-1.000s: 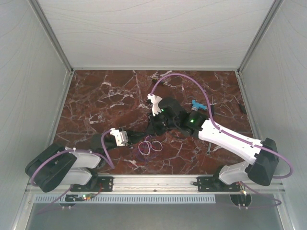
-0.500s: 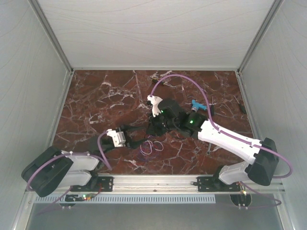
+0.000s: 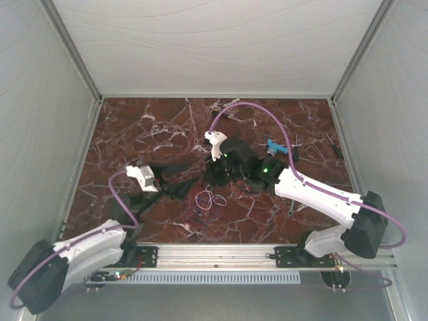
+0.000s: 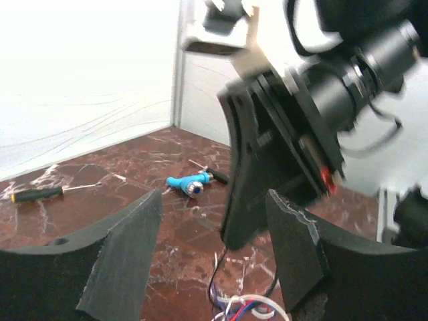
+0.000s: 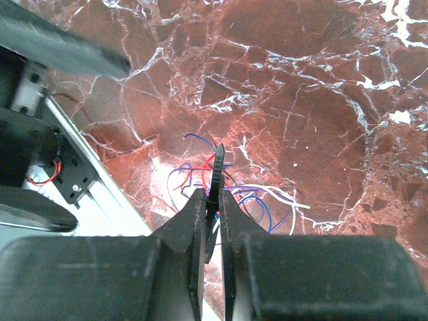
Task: Zip-tie the wires
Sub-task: Tie the cable at the center of the board.
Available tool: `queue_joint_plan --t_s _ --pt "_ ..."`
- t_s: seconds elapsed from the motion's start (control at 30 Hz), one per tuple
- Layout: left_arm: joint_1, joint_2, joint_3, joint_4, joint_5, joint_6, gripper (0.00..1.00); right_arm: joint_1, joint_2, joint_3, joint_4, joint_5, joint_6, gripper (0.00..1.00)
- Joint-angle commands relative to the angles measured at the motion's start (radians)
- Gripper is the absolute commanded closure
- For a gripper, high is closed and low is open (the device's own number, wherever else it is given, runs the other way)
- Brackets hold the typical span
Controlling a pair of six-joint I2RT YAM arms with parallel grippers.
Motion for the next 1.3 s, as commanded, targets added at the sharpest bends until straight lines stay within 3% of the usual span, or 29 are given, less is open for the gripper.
queue_joint_plan --t_s 0.0,0.07,0.17,0.43,0.7,1.27 --pt "-0.002 -0.152 0.191 -0.582 -0.223 -0.162 0.36 -0.018 0.029 0.017 0.052 0.045 -0.051 1.00" --pt "0.001 -0.194 0.231 -0.705 -0.303 -0.215 0.37 -0.035 0.045 0.034 0.052 0.041 -0.069 1.00" --pt "0.016 -0.221 0.298 -0.839 -0.318 -0.291 0.38 -0.067 0.067 0.067 0.047 0.043 -0.101 1.00" --pt "0.113 -0.037 0.550 -1.139 -0.120 -0.568 0.41 -0.133 0.112 0.159 0.031 0.019 -0.162 1.00" --pt "0.143 0.041 0.539 -0.982 -0.073 -0.749 0.49 -0.132 0.108 0.110 0.081 -0.018 -0.208 1.00" --pt "0.143 0.223 0.556 -0.817 0.007 -0.803 0.59 -0.104 0.116 0.094 0.092 -0.014 -0.262 1.00"
